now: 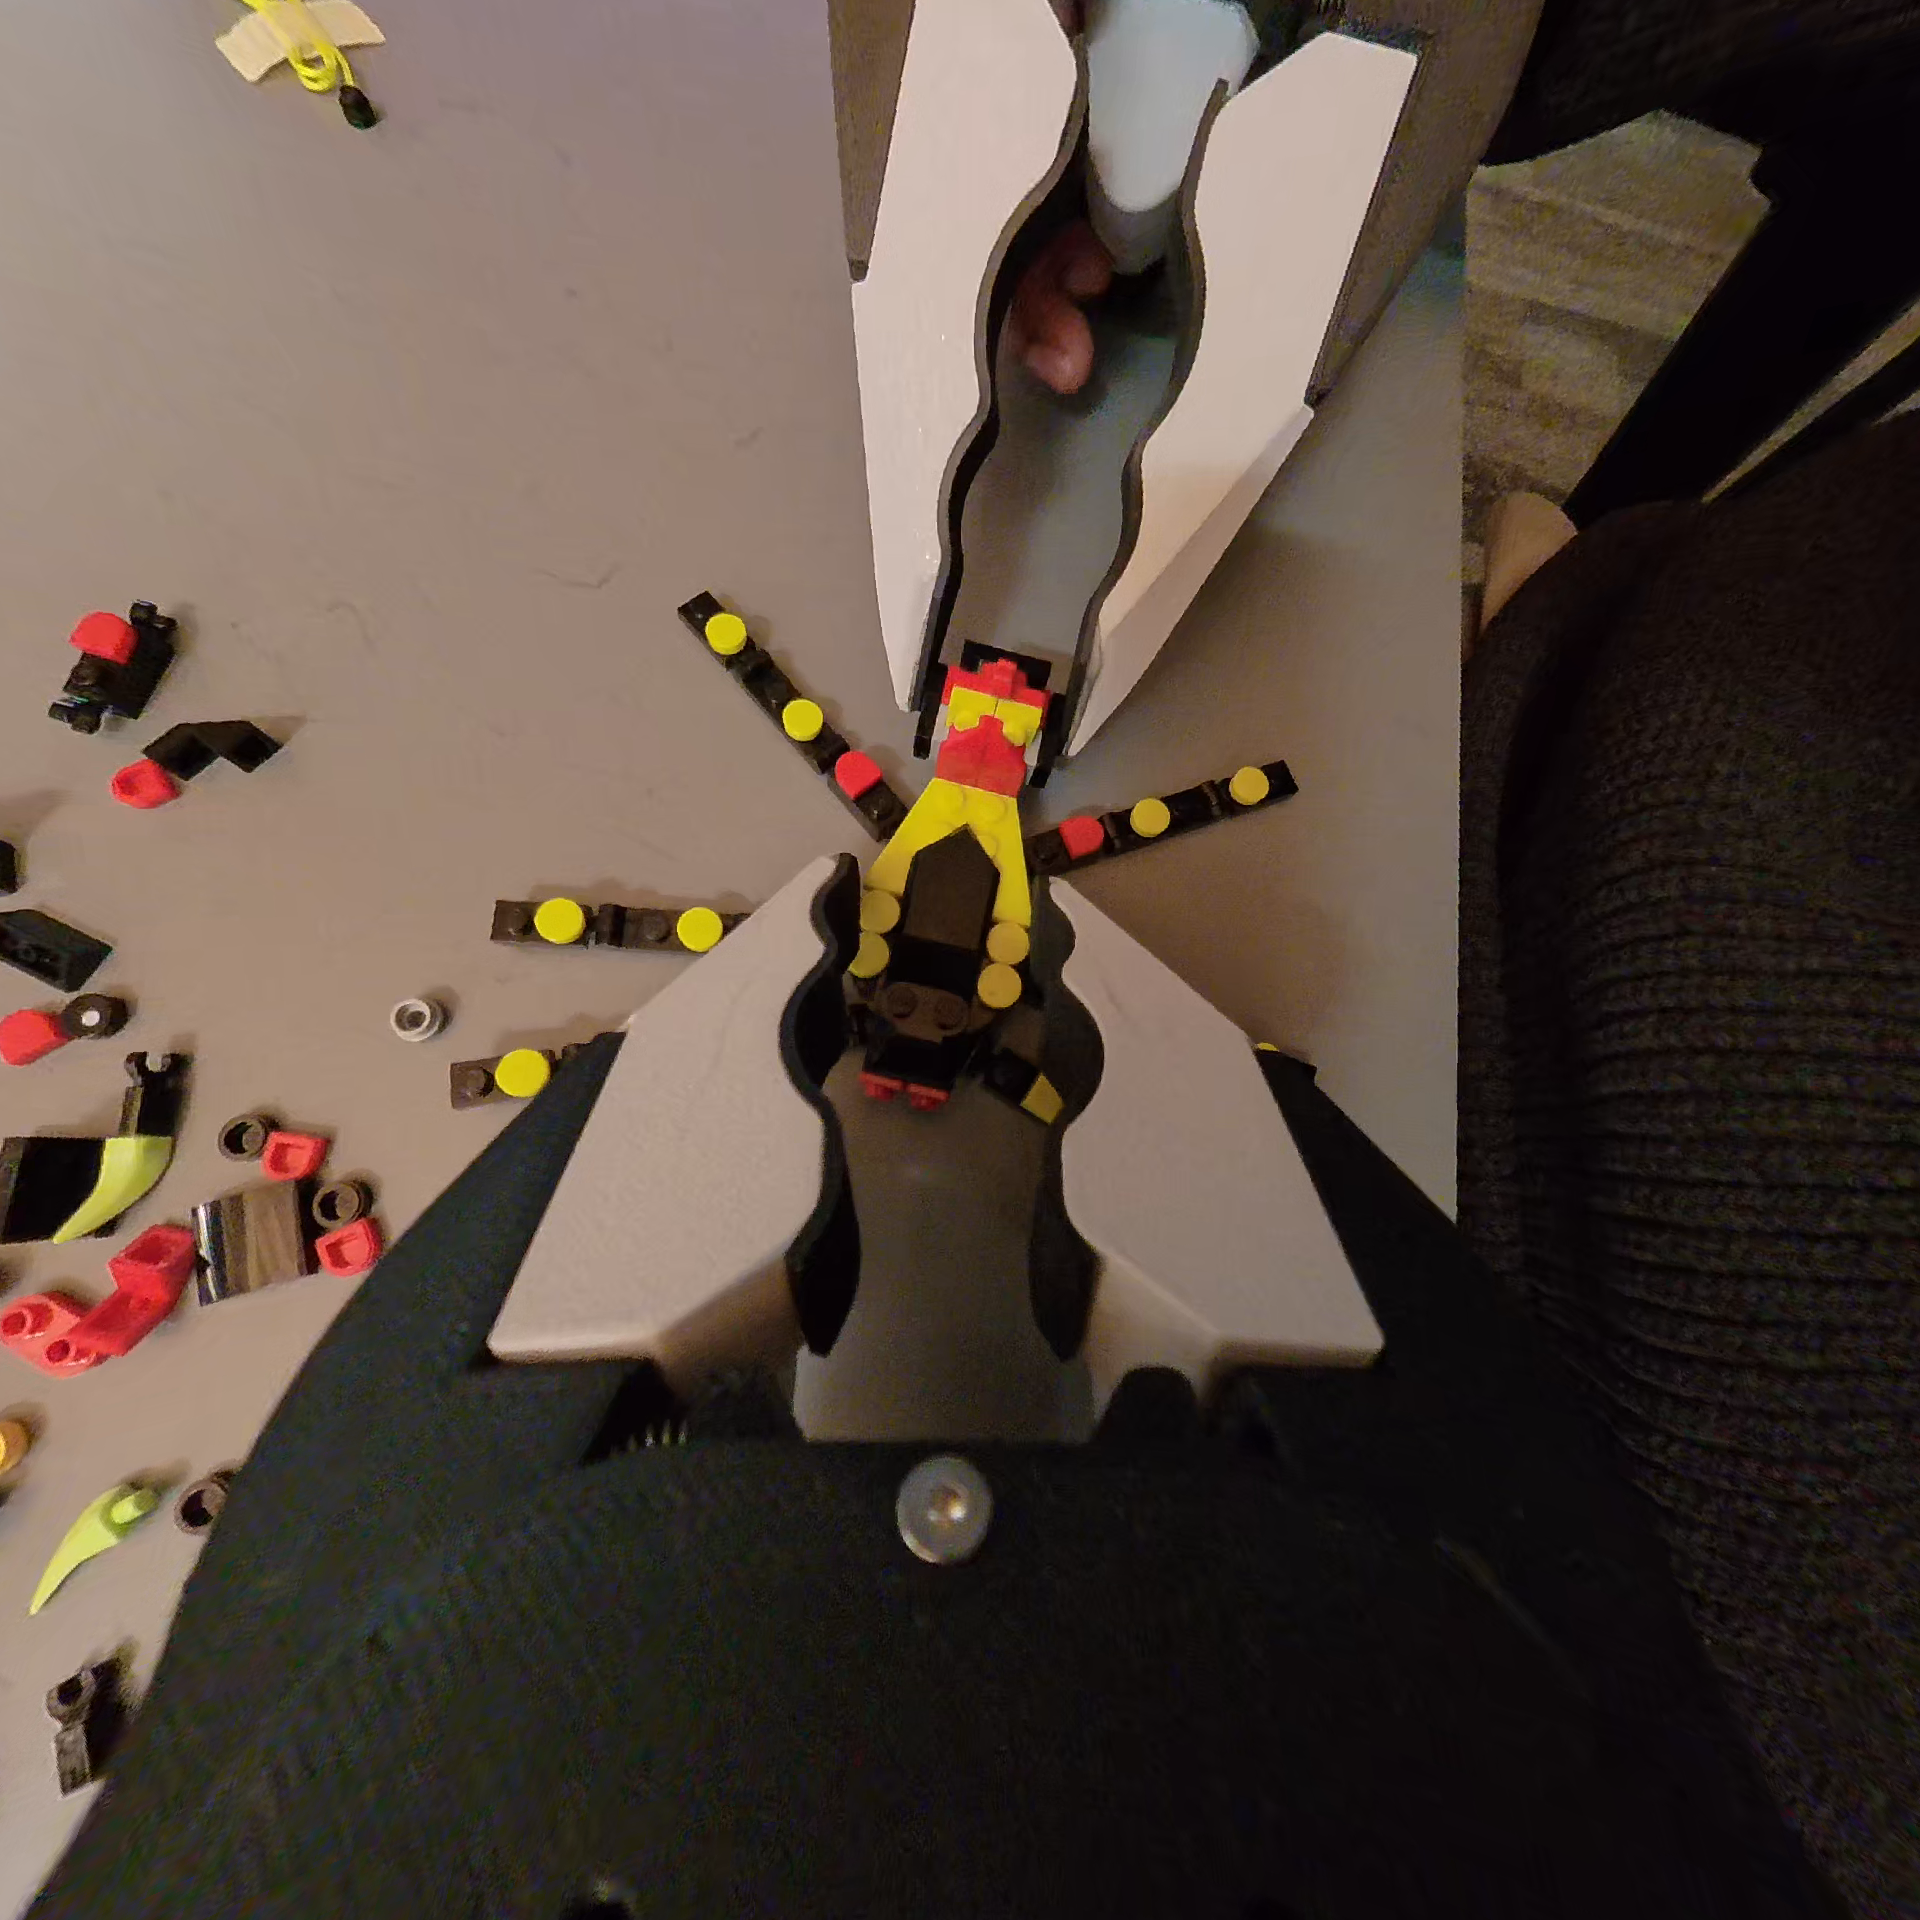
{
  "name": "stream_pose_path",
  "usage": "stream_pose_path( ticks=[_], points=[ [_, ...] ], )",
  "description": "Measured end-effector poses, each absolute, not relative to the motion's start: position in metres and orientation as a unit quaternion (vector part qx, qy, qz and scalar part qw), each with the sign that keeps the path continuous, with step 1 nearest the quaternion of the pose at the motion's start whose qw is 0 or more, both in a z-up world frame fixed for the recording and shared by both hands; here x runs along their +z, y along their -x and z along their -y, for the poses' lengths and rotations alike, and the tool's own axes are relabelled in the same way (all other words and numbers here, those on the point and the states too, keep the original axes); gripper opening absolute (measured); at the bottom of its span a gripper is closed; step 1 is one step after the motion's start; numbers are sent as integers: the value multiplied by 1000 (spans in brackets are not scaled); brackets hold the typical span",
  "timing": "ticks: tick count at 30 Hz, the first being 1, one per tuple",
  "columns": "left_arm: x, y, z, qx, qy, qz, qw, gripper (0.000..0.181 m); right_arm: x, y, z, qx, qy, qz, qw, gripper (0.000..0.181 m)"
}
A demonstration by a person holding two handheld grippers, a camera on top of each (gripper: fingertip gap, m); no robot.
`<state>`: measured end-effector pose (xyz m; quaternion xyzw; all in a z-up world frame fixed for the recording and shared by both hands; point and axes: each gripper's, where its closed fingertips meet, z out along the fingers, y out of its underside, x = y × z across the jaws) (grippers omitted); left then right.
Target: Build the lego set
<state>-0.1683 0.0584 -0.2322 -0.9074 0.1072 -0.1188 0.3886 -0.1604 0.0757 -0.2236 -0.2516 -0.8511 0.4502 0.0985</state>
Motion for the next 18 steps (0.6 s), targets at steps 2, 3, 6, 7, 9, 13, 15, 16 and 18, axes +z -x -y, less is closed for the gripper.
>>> stream_pose_path(
  ticks=[2,3,6,7,9,13,15,16,18],
  points=[
    [-232,168,-58,-118,908,-106,388,31,-223,161,-76,451,253,850,96,25],
    [-232,168,-59,-118,908,-105,388,31,-223,161,-76,452,254,850,94,25],
    [-232,168,-59,-122,908,-101,388,30,-224,161,-76,454,257,849,87,25],
    [-232,168,-59,-124,908,-100,388,30,-224,161,-76,454,258,849,84,25],
    [-232,168,-59,-126,908,-99,388,30,-224,161,-76,453,259,849,80,25],
    [-232,168,-59,-133,907,-95,388,30,-229,160,-76,438,248,860,90,25],
    [-232,168,-59,-133,907,-95,388,29,-233,159,-77,424,241,867,98,25],
    [-232,168,-59,-132,907,-96,388,29,-235,159,-77,418,240,870,99,25],
    [-232,168,-58,-131,907,-99,387,29,-237,159,-77,413,239,873,98,25]
  ],
)
